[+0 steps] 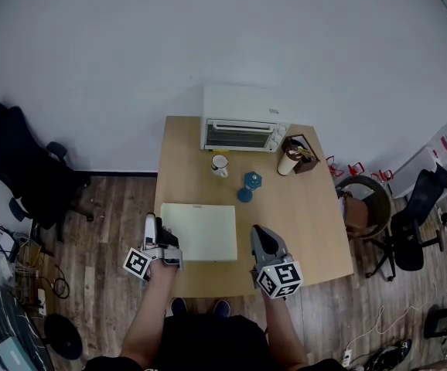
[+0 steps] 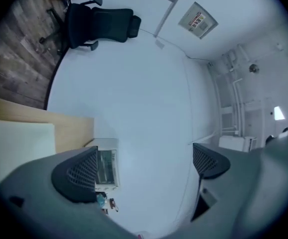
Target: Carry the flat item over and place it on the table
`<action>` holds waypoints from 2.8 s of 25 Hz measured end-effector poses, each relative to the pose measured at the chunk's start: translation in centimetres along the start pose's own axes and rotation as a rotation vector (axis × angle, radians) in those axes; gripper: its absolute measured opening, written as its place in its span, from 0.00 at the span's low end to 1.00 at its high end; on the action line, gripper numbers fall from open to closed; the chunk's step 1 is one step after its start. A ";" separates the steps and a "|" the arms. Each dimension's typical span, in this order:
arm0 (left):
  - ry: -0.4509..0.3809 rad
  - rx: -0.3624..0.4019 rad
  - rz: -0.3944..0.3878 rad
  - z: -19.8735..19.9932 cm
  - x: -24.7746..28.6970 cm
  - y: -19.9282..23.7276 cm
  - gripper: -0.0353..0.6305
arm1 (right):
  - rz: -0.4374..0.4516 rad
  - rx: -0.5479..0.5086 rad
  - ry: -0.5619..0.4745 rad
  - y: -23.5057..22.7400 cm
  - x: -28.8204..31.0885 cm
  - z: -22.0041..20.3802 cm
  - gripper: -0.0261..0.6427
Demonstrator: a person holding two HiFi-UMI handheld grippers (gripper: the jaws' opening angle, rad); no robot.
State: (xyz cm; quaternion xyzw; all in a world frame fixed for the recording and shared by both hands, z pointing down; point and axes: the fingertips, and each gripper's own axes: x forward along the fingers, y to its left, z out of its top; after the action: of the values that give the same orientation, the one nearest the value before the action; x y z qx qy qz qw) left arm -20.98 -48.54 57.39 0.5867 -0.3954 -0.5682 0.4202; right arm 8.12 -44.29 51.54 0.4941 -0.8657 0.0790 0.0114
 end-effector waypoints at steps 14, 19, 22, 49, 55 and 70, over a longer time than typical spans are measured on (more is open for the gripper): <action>0.520 1.044 -0.215 -7.2 1.3 -8.1 0.88 | 0.004 0.000 -0.001 0.4 -0.3 0.1 0.04; 0.660 1.386 -0.252 -9.6 0.7 -9.0 0.86 | 0.000 -0.007 0.003 0.3 -0.2 0.0 0.04; 0.707 1.457 -0.253 -10.4 0.0 -8.8 0.81 | 0.003 -0.014 0.006 0.5 -0.2 -0.1 0.04; 0.596 1.528 -0.182 -8.2 -0.5 -9.3 0.05 | 0.035 -0.040 0.011 0.9 0.5 0.1 0.04; 0.597 1.502 -0.197 -8.4 -0.4 -9.9 0.05 | 0.036 -0.043 0.021 0.9 0.6 0.0 0.04; 0.639 1.455 -0.227 -9.2 -0.7 -10.4 0.06 | 0.047 0.037 0.030 0.5 0.2 -0.8 0.04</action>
State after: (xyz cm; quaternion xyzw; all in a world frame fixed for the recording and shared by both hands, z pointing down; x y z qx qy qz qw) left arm -11.93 -44.01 47.85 0.8845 -0.4651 -0.0116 -0.0350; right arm 7.55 -44.05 52.25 0.4724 -0.8752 0.1029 0.0134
